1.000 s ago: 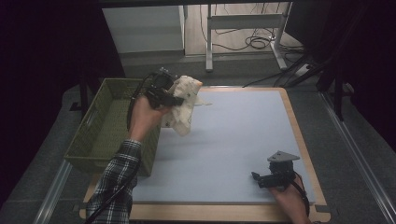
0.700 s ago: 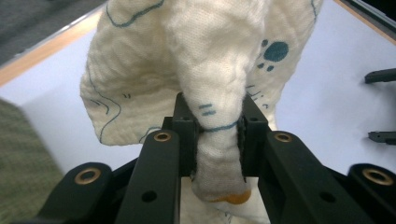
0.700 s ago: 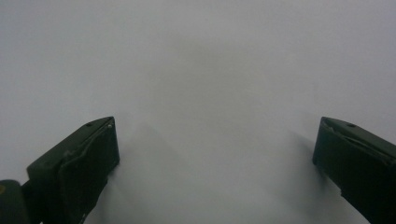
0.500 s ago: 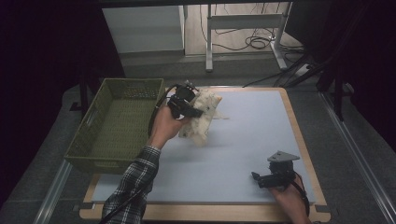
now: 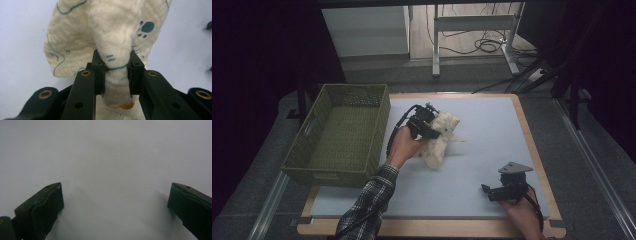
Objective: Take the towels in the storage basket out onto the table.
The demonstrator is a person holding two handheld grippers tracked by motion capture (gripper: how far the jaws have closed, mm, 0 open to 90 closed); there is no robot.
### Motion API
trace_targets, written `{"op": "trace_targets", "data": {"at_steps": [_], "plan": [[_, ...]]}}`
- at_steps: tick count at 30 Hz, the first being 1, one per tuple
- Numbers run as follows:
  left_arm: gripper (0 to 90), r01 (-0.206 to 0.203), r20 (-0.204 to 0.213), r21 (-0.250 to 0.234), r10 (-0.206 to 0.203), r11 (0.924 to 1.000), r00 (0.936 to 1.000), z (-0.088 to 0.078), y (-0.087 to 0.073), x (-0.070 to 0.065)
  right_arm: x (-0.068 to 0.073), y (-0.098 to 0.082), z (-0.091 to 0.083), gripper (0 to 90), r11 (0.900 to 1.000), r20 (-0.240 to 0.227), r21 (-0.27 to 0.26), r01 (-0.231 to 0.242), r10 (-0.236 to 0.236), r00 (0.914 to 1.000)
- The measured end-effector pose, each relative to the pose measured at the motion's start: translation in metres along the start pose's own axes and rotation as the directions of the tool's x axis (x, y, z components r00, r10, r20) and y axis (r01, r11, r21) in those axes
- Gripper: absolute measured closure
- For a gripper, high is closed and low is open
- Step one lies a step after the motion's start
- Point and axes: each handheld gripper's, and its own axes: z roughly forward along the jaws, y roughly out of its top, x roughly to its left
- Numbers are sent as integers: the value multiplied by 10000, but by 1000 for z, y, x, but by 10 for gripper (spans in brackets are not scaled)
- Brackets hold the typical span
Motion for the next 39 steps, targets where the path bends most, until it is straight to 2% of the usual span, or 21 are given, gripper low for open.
{"op": "trace_targets", "data": {"at_steps": [4,8,16,18,20,23,26,30,32,35,37,39], "plan": [[725,-23,-27,50,24,10000,10000,17,-1,-3,0,0,0,3,10000,-10,-1,-4,4,10000],[713,-215,-34,-7,215,9998,9998,35,-2,-7,0,0,0,3,10000,-15,-2,-4,4,10000],[692,-230,-132,-112,228,9997,9997,55,-6,-10,0,0,0,4,10000,-11,-7,-7,7,10000],[635,-221,-72,-142,220,9997,9997,58,-8,-10,0,0,0,4,10000,-14,-7,0,0,10000],[504,-274,-60,-297,272,9992,9996,60,-10,-10,0,0,0,4,10000,-15,-9,2,-2,10000],[377,-267,42,-579,269,9980,9996,56,-12,-11,0,0,0,5,10000,-14,-10,9,-9,10000],[285,-468,-22,-888,468,9949,9989,42,-15,-14,0,0,0,5,10000,-25,-11,4,-4,10000],[288,-497,-129,-1235,485,9911,9987,26,-24,-13,0,0,0,5,10000,-39,14,-12,12,10000],[317,-459,-170,-1301,440,9904,9989,21,-31,-11,0,0,0,5,10000,-45,14,-16,16,10000],[350,-422,-219,-1357,396,9899,9990,16,-43,-9,0,0,0,7,10000,-45,19,-19,19,10000],[377,-294,-68,-1509,287,9881,9996,14,-53,-8,-1,0,0,10,10000,-49,21,-11,11,10000],[402,-352,-176,-1502,329,9880,9993,14,-63,-8,0,0,-1,24,10000,-44,3,-28,28,10000]]}}
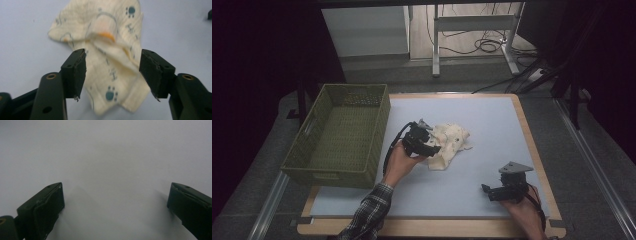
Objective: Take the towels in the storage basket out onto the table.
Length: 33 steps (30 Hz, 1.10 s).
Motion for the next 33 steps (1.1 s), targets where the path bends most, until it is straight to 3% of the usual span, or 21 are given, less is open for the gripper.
{"op": "trace_targets", "data": {"at_steps": [2,4,9,15,19,27,33], "plan": [[409,-80,62,54,79,10000,9999,-1,-10,0,1,0,-2,91,9999,-44,-65,84,-84,10000],[393,-95,139,78,94,9999,9999,-1,-17,0,2,2,-5,213,9997,-207,-128,224,-227,9995],[367,-77,166,-142,79,9999,9998,-1,-31,3,7,10,-2,318,9988,-596,-152,459,-467,9971],[369,-177,225,-218,182,9996,9996,4,-41,6,14,28,8,502,9985,-1878,-406,370,-439,9812],[372,-351,103,-205,354,9992,9993,9,-45,6,23,45,19,535,9979,-2619,-581,285,-428,9641],[478,-133,252,-309,141,9994,9996,15,-50,13,40,78,46,536,9969,-3225,-738,282,-506,9452],[618,130,496,-465,-107,9988,9987,18,-51,18,50,93,65,472,9967,-3110,-734,337,-550,9488]]}}
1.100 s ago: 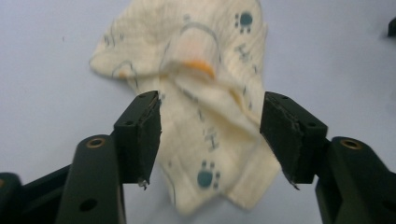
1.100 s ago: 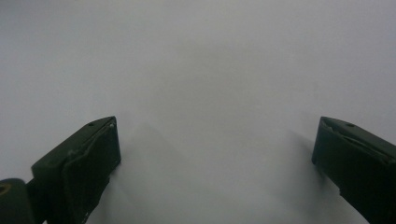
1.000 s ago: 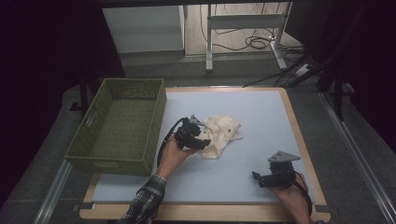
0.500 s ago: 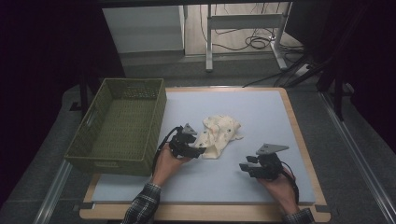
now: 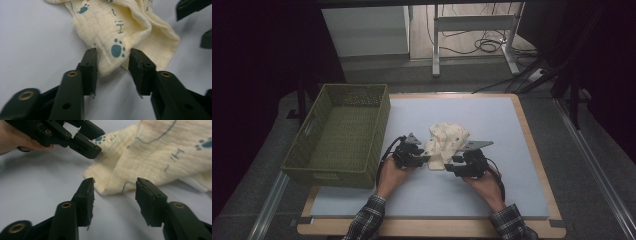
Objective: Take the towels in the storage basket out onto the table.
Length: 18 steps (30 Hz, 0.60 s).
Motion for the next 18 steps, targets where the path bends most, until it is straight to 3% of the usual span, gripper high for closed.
{"op": "trace_targets", "data": {"at_steps": [6,10,12,18], "plan": [[784,195,175,-62,-194,9998,9997,1,-1,4,7,11,22,490,9991,562,311,290,-307,9979],[830,421,173,-266,-416,9988,9990,-2,-1,6,7,9,29,778,9953,1096,721,639,-716,9914],[835,368,76,-360,-365,9987,9993,-5,-1,7,5,8,25,865,9946,1107,726,744,-821,9905],[839,566,-214,-782,-585,9953,9981,-16,1,11,-8,7,-7,874,9970,1371,473,617,-677,9882]]}}
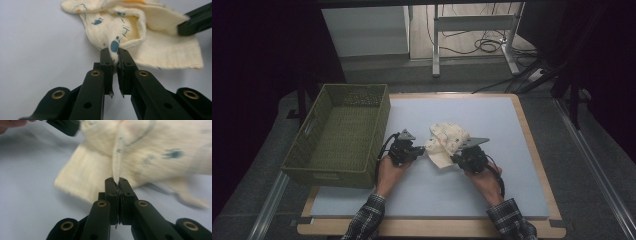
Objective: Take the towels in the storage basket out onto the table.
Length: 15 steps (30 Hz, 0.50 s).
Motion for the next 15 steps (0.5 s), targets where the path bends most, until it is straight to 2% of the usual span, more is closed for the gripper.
{"op": "trace_targets", "data": {"at_steps": [5,8,11,15], "plan": [[841,160,-81,-222,-162,9996,9998,-6,1,3,-29,-9,-28,874,9993,526,-52,-367,369,9979],[846,122,-131,-247,-125,9996,9998,-7,2,1,-47,-14,-43,874,9984,906,-125,-546,556,9943],[853,41,-377,-192,-48,9998,9993,-9,2,0,-61,-16,-57,874,9984,1434,-139,-557,571,9880],[857,192,-698,57,-188,9998,9974,-10,-1,0,-79,-22,-68,874,9973,2008,-15,-739,727,9769]]}}
